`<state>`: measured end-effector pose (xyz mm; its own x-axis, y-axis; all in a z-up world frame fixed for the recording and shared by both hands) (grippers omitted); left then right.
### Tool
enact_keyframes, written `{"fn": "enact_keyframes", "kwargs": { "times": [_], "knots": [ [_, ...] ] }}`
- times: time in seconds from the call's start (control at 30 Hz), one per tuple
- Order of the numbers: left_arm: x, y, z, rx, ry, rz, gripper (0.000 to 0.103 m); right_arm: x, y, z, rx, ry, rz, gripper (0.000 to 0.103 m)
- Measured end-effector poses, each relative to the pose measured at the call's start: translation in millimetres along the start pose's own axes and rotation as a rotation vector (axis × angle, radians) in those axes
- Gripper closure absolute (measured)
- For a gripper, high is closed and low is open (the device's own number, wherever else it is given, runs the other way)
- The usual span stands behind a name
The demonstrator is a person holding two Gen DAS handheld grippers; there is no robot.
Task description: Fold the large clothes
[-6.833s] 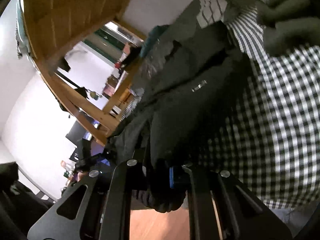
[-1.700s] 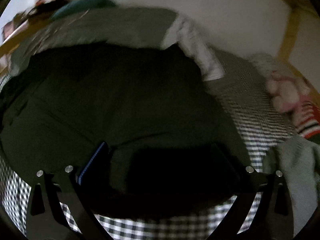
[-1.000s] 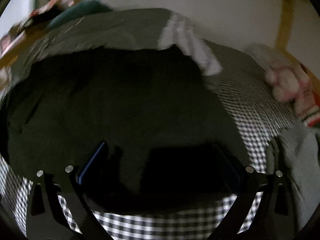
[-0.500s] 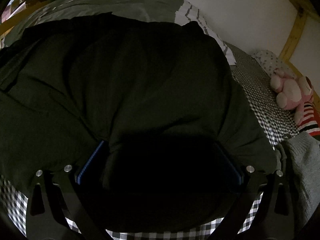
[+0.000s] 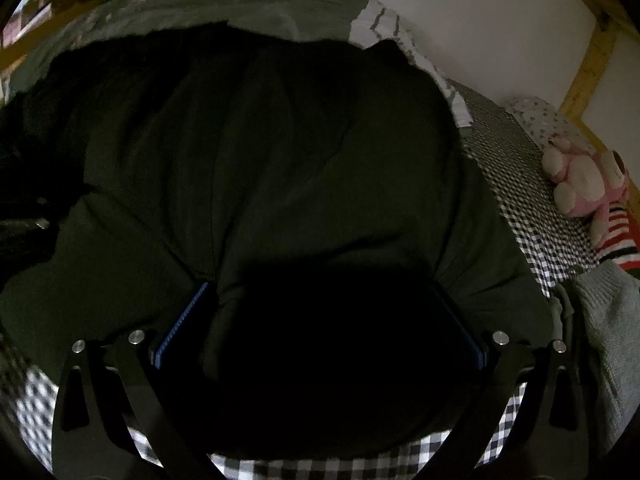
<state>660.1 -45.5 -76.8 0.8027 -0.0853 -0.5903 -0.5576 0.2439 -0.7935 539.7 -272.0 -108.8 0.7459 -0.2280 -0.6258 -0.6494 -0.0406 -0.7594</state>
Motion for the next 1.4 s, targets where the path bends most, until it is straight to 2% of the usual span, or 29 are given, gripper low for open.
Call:
{"fn": "enact_keyframes", "kwargs": {
  "times": [0.07, 0.13, 0.23, 0.4, 0.47, 0.53, 0.67, 0.77, 0.97, 1.0, 1.03, 1.1, 1.2, 1.27, 1.3, 1.33, 1.37, 1.4],
  "knots": [
    [6, 4, -2, 0.003, 0.002, 0.004, 0.004, -29, 1, -13, 0.077, -0.059, -0.043, 0.003],
    [15, 3, 5, 0.000, 0.008, 0.007, 0.004, -63, 12, -40, 0.269, -0.177, -0.090, 0.003],
    [19, 3, 4, 0.000, 0.003, 0.006, 0.004, -79, 46, -73, 0.514, -0.326, -0.058, 0.003],
    [21, 3, 5, 0.002, 0.008, 0.010, 0.004, -59, 96, -88, 0.712, -0.430, 0.022, 0.003],
    [21, 4, 5, 0.001, 0.010, 0.013, 0.004, -45, 105, -89, 0.816, -0.525, 0.023, 0.003],
    [22, 3, 6, 0.002, 0.012, 0.014, 0.004, -32, 109, -92, 0.889, -0.574, 0.005, 0.003],
    [22, 2, 7, 0.001, 0.016, 0.016, 0.004, -12, 109, -109, 1.113, -0.598, -0.063, 0.003],
    [22, 3, 7, 0.001, 0.016, 0.012, 0.004, 11, 98, -114, 1.203, -0.576, -0.014, 0.003],
    [21, 6, 6, -0.001, 0.011, -0.002, 0.004, 48, 82, -124, 1.433, -0.615, -0.009, 0.004],
    [21, 6, 6, -0.002, 0.007, -0.004, 0.004, 51, 79, -124, 1.440, -0.620, 0.008, 0.015],
    [20, 6, 6, -0.003, 0.004, -0.004, 0.004, 51, 79, -123, 1.438, -0.618, 0.027, 0.042],
    [20, 6, 7, -0.009, 0.003, -0.005, 0.004, 44, 80, -122, 1.421, -0.620, 0.029, 0.054],
    [15, 7, 5, -0.005, -0.002, -0.007, 0.004, 12, 73, -120, 1.410, -0.737, -0.042, 0.062],
    [10, 8, 6, -0.006, 0.003, 0.001, 0.004, -8, 65, -115, 1.378, -0.722, -0.069, 0.061],
    [9, 9, 6, -0.003, -0.001, 0.001, 0.004, -9, 62, -112, 1.362, -0.679, -0.055, 0.056],
    [9, 9, 5, 0.001, -0.005, -0.004, 0.004, -5, 60, -111, 1.346, -0.633, -0.038, 0.044],
    [9, 9, 4, 0.000, -0.008, -0.002, 0.004, 7, 59, -109, 1.351, -0.591, -0.009, 0.037],
    [10, 8, 4, -0.002, -0.009, 0.002, 0.004, 29, 65, -108, 1.377, -0.554, 0.047, 0.035]
  ]
}}
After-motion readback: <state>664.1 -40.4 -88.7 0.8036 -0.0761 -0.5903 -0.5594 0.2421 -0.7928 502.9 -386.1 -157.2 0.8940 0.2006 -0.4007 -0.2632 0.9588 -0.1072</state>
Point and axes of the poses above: each gripper's, at about its wrist camera, not at the fingertips, and x roughly the way its jaws point, z to its left, y to its underside, the point moved 1 cm from there along x, roughly the way its jaws point, and after that the axes turned 10 degrees about -z, right-handed, at the moved point
